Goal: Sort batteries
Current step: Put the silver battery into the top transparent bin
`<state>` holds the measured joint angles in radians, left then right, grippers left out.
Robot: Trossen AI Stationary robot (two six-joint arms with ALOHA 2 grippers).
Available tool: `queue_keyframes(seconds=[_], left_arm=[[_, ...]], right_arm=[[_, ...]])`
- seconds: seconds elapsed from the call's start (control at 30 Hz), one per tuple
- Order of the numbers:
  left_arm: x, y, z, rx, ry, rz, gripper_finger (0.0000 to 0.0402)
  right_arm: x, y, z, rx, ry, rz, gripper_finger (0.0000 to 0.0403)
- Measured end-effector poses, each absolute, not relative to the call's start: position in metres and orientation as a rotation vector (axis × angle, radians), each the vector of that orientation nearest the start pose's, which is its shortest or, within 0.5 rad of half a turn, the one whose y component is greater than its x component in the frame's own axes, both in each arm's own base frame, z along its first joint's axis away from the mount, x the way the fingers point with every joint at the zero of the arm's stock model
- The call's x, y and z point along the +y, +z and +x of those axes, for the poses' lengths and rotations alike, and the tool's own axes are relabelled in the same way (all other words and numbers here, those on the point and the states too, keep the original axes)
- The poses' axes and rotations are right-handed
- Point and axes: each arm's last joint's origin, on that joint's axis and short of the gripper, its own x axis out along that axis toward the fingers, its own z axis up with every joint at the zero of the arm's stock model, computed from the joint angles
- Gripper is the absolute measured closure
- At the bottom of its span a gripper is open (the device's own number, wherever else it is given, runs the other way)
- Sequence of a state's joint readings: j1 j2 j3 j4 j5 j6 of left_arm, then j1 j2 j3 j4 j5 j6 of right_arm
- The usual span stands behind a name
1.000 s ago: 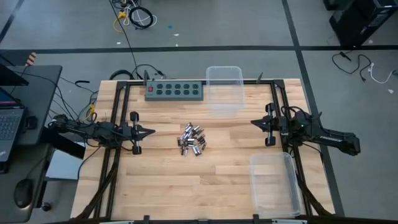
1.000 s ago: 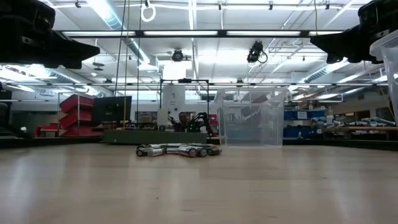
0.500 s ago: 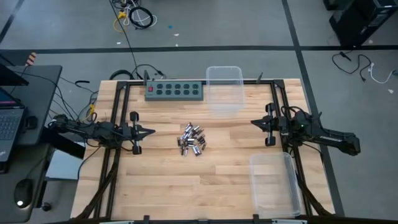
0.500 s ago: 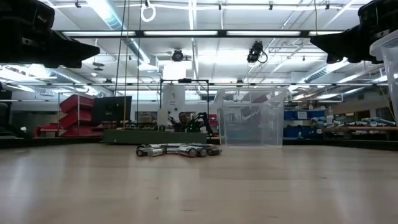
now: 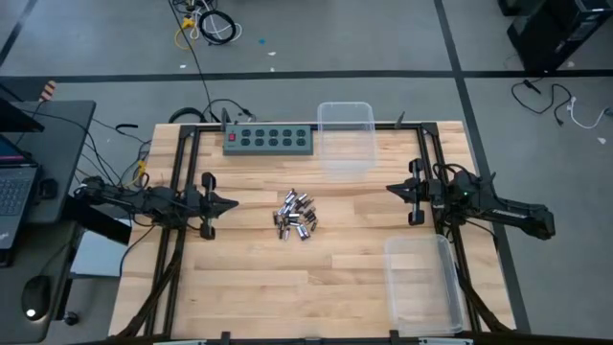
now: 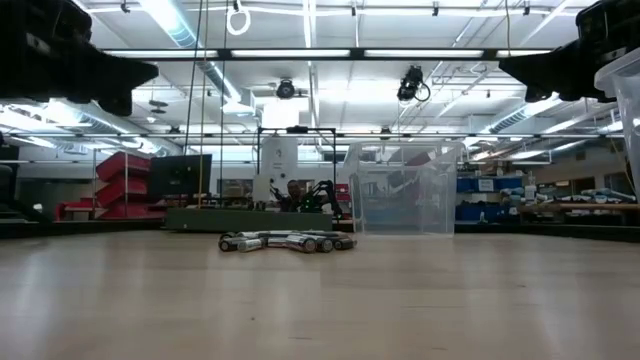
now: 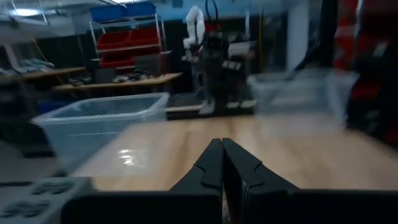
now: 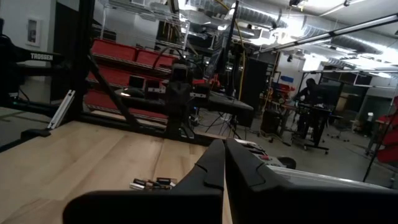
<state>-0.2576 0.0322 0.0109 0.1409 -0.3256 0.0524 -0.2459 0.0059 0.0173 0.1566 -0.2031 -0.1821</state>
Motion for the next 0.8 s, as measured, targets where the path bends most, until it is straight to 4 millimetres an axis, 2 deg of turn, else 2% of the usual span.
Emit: queue_keyframes(seconds=[0.1,0.4,0.8], left_arm=[[-0.016,0.186,0.095,-0.193,0.062,-0.066,0.0400],[-0.014,0.204,0.089,-0.389,0.061,-0.127,0.0400],[-0.012,0.212,0.086,-0.469,0.084,-0.158,0.0400]], right_arm=[[-0.017,0.184,0.094,-0.160,-0.057,-0.219,0.0400],[-0.017,0.185,0.093,-0.166,-0.058,-0.220,0.0400],[-0.017,0.190,0.092,-0.231,-0.037,-0.056,0.0400]])
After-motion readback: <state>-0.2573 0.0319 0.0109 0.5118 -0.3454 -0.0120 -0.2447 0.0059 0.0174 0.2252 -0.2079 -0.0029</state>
